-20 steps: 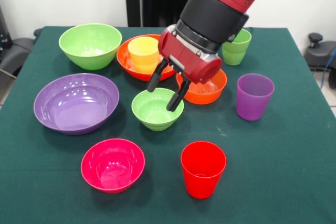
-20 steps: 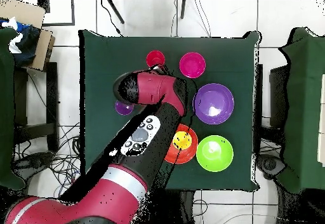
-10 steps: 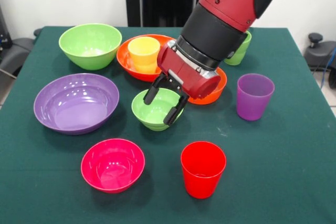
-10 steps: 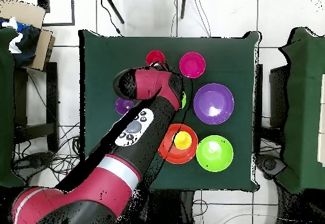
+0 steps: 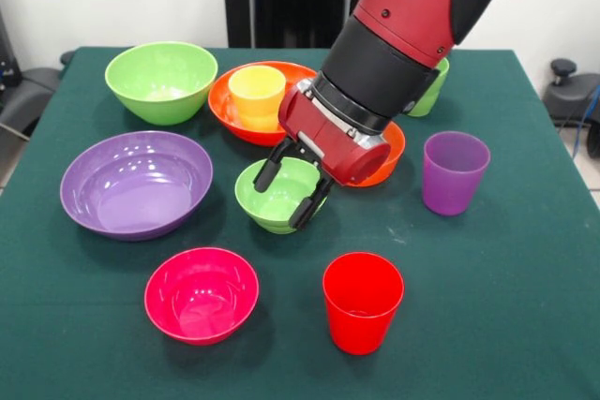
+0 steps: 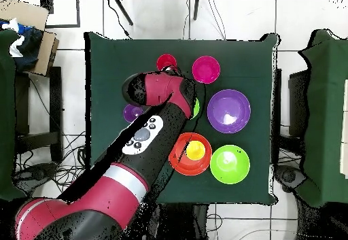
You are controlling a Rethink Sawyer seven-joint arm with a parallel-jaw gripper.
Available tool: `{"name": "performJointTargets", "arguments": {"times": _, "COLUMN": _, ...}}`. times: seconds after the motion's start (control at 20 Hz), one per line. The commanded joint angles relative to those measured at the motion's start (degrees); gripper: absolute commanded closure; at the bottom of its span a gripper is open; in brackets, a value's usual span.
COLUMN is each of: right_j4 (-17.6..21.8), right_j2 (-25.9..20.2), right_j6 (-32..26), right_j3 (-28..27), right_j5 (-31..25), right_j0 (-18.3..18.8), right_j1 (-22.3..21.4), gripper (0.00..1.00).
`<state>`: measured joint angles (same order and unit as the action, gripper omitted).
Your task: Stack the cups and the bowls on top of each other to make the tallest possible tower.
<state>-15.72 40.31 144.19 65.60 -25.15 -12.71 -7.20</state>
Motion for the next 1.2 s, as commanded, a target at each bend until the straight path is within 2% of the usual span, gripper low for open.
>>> {"name": "performJointTargets", "arguments": {"times": 0.05, "right_j4": -1.3, "right_j2": -4.2, "right_j6": 9.1, "right_j3": 0.3, "right_j5": -0.1, "right_j0": -1.1, "right_j1": 0.7, "gripper": 0.0}}
{"name": "performJointTargets", "arguments": {"times": 0.75, "right_j4": -1.9, "right_j2": -5.2, "right_j6": 9.1, "right_j3": 1.2, "right_j5": 0.5, "right_j0": -0.6, "right_j1": 2.3, "gripper": 0.0}}
{"name": "performJointTargets", "arguments": {"times": 1.2, "right_j4": -3.1, "right_j2": -3.2, "right_j6": 10.6, "right_j3": -1.9, "right_j5": -0.7, "right_j0": 0.1, "right_j1": 6.3, "gripper": 0.0}}
